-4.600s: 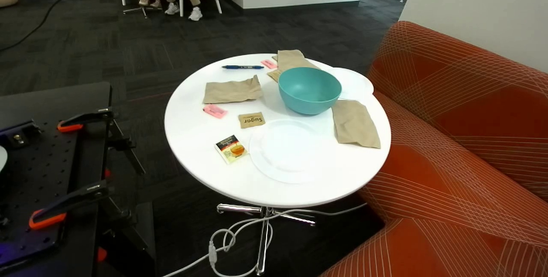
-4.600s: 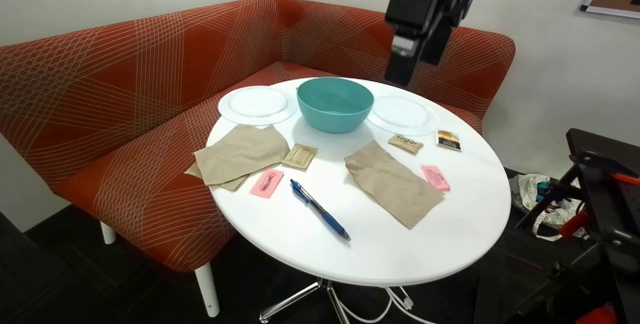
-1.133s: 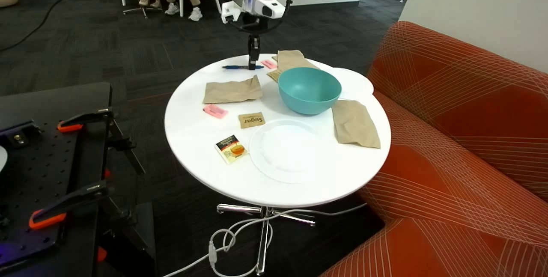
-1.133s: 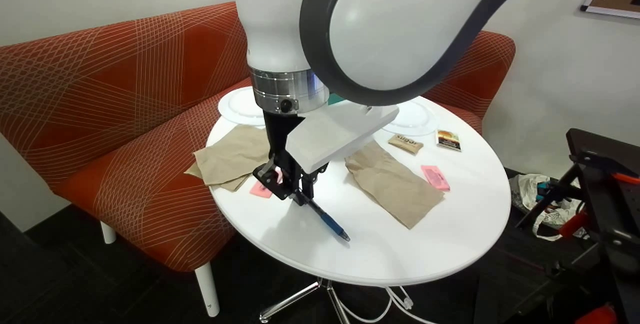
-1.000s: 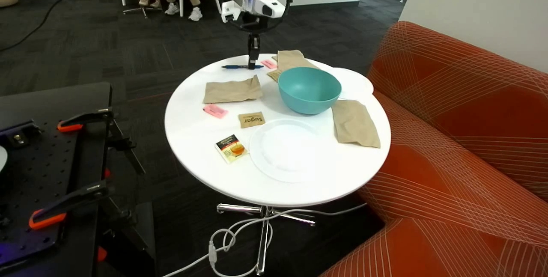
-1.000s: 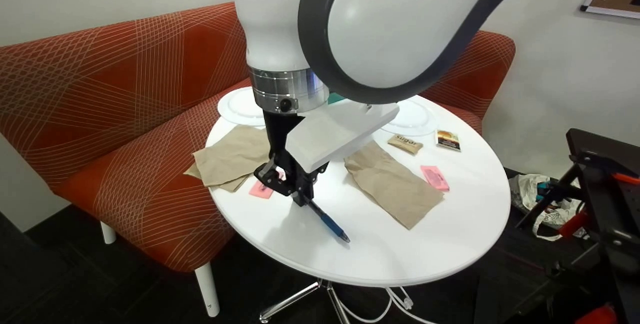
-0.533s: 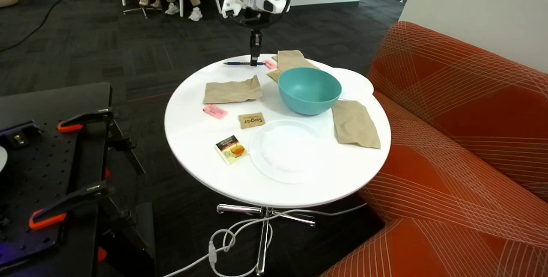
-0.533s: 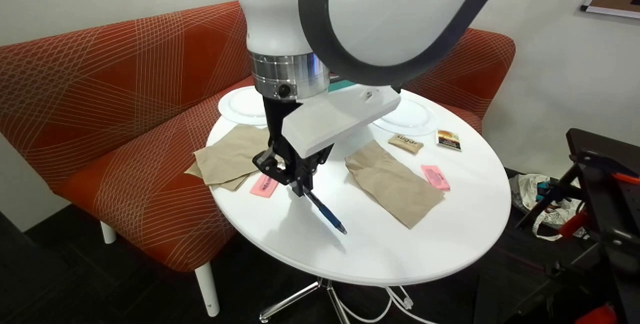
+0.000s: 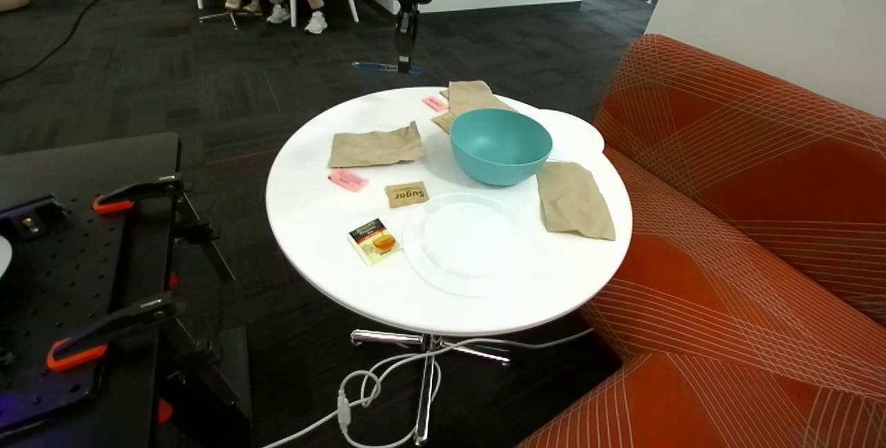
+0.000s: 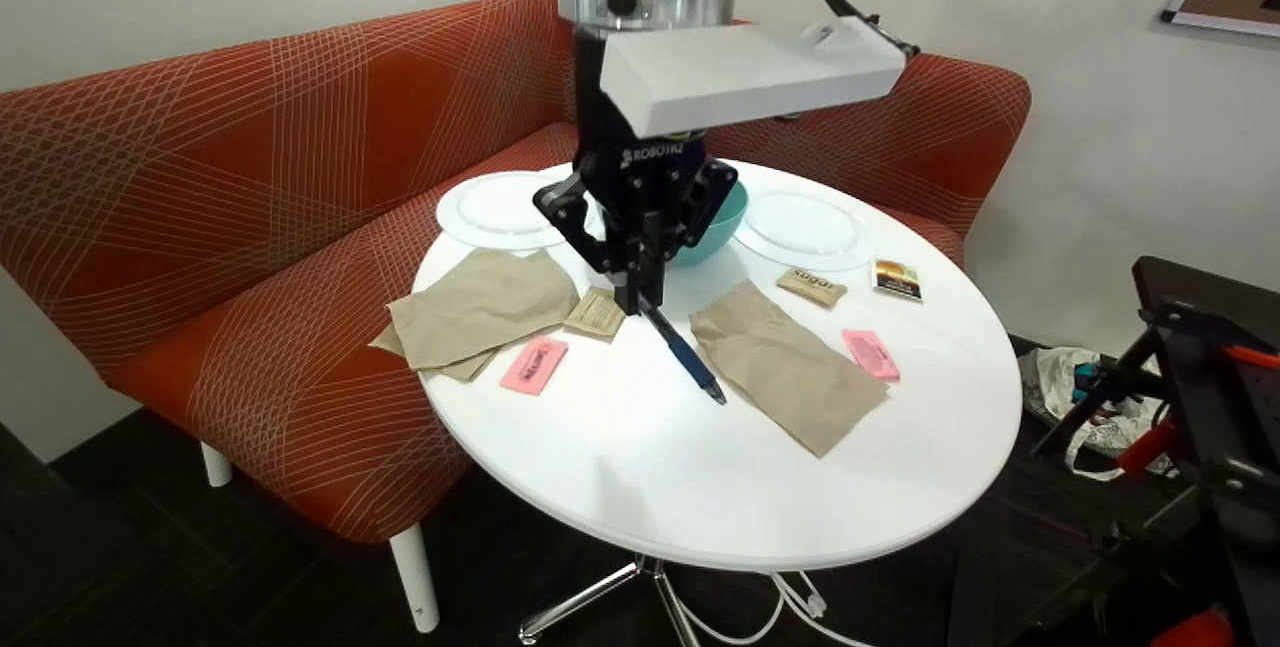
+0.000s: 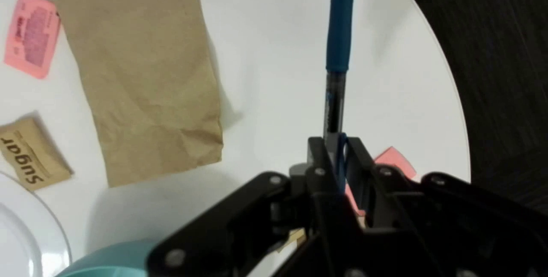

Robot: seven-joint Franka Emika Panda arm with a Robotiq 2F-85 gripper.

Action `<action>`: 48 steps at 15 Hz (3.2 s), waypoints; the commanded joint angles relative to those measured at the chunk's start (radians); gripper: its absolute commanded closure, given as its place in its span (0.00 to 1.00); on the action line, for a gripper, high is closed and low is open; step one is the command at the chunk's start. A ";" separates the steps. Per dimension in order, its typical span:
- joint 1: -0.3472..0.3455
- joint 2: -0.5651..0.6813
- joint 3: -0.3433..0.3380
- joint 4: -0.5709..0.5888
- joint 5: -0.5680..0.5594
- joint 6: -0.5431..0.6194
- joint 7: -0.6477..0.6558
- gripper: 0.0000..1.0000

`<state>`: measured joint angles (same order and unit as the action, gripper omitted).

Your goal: Move the pen slightly to the right

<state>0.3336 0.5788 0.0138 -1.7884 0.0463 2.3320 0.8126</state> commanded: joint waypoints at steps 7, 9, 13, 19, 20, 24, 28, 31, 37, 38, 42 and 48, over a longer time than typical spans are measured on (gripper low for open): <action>-0.010 -0.032 0.009 -0.035 0.019 0.051 0.050 0.96; 0.000 -0.031 -0.002 -0.040 0.037 0.076 0.145 0.96; 0.021 -0.041 -0.019 -0.057 0.033 0.088 0.369 0.96; 0.019 -0.074 -0.018 -0.122 0.044 0.120 0.680 0.96; 0.015 -0.079 -0.012 -0.141 0.048 0.131 0.716 0.96; 0.010 -0.097 -0.006 -0.236 0.055 0.206 0.840 0.96; -0.005 -0.116 0.006 -0.357 0.090 0.318 0.914 0.96; -0.019 -0.126 0.022 -0.428 0.145 0.399 0.916 0.96; 0.017 -0.147 -0.022 -0.501 0.140 0.492 0.990 0.96; 0.032 -0.151 -0.041 -0.506 0.123 0.495 1.013 0.96; 0.086 -0.165 -0.109 -0.513 0.041 0.485 1.107 0.53; 0.129 -0.183 -0.161 -0.515 -0.085 0.479 1.226 0.08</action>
<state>0.4378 0.4444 -0.1233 -2.2653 0.0097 2.8036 1.9736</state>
